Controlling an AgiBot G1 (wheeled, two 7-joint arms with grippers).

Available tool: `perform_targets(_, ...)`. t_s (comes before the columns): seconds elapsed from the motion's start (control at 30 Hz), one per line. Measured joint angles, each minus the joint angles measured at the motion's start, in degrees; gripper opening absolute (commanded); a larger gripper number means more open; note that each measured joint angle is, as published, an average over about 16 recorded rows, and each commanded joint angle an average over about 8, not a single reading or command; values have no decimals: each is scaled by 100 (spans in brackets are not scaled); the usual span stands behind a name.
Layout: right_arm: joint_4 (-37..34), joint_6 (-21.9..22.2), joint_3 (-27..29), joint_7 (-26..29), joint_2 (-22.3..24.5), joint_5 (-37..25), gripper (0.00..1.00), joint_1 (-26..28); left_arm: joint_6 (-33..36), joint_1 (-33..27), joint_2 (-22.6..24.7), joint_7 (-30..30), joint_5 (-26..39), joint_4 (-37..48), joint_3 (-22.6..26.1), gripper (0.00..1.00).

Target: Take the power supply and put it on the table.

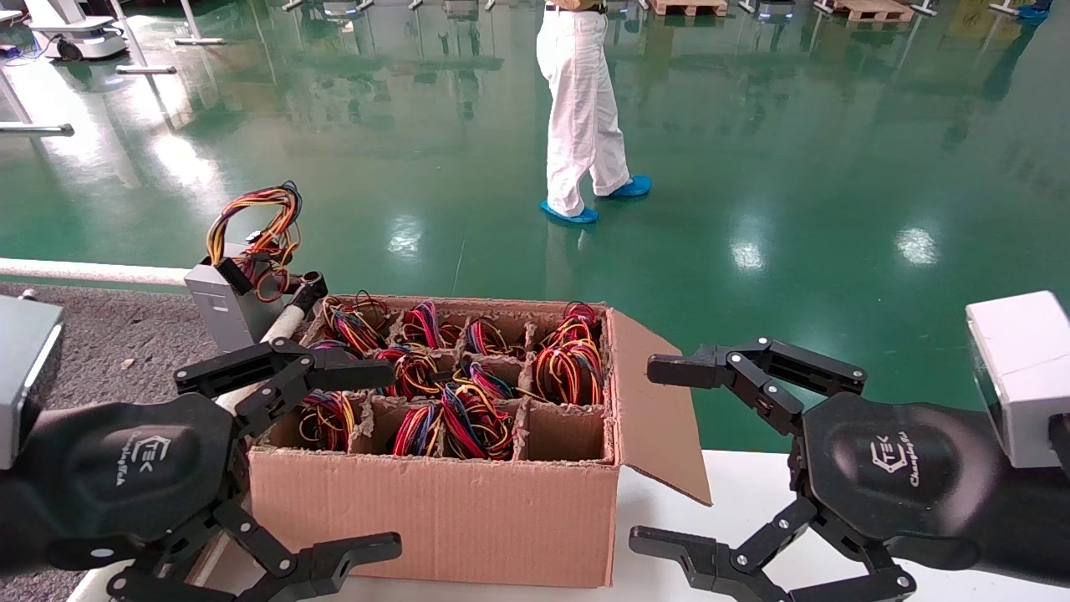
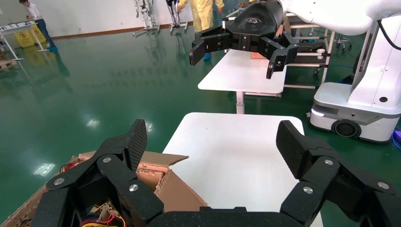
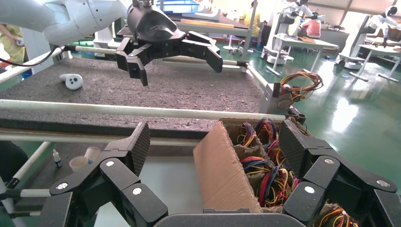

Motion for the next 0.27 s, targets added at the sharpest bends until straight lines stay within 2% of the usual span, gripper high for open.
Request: perform_targets(0.27,0,0,0,0,0,0,100,0,-1,-1,1,0,0,2,0,100)
